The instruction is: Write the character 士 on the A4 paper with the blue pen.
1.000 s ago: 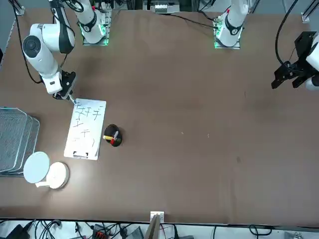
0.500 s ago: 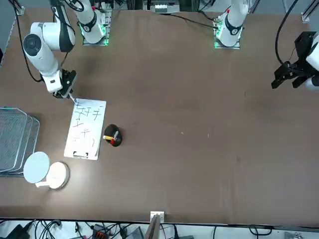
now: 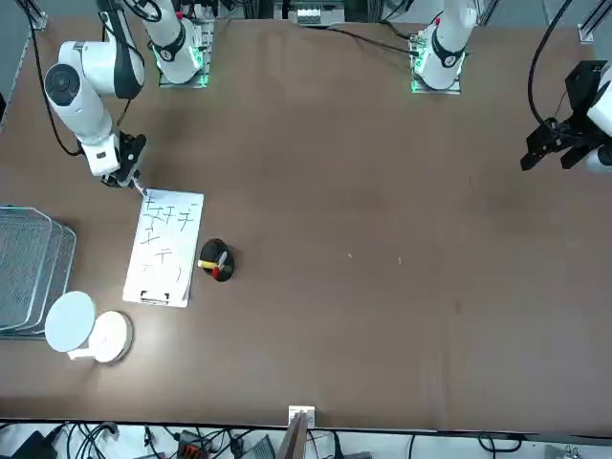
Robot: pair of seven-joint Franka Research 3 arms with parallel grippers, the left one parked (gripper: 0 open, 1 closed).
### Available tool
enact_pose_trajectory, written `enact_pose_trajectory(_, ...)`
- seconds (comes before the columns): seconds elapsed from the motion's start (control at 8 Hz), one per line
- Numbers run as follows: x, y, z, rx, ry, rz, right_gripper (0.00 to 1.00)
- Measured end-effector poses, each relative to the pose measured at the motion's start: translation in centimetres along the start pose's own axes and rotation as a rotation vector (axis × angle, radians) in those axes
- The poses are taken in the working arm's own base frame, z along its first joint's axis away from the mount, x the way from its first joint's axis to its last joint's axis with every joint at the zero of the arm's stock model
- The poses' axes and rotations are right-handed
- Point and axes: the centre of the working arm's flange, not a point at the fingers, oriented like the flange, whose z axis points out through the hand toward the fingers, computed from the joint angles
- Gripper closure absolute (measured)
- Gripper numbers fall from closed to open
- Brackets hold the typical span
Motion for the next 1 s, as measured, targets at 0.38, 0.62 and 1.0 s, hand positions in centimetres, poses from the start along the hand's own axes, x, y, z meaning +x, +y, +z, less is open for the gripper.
enact_pose_trajectory(0.38,0.1,0.0,0.0,0.000,0.000,0.004,0.80)
enact_pose_trajectory(0.62,0.3,-0.1,-0.1,-0.003,0.000,-0.003,0.80)
enact_pose_trajectory(1.0,0.5,0.8,-1.2,-0.027,0.008,-0.001,0.80)
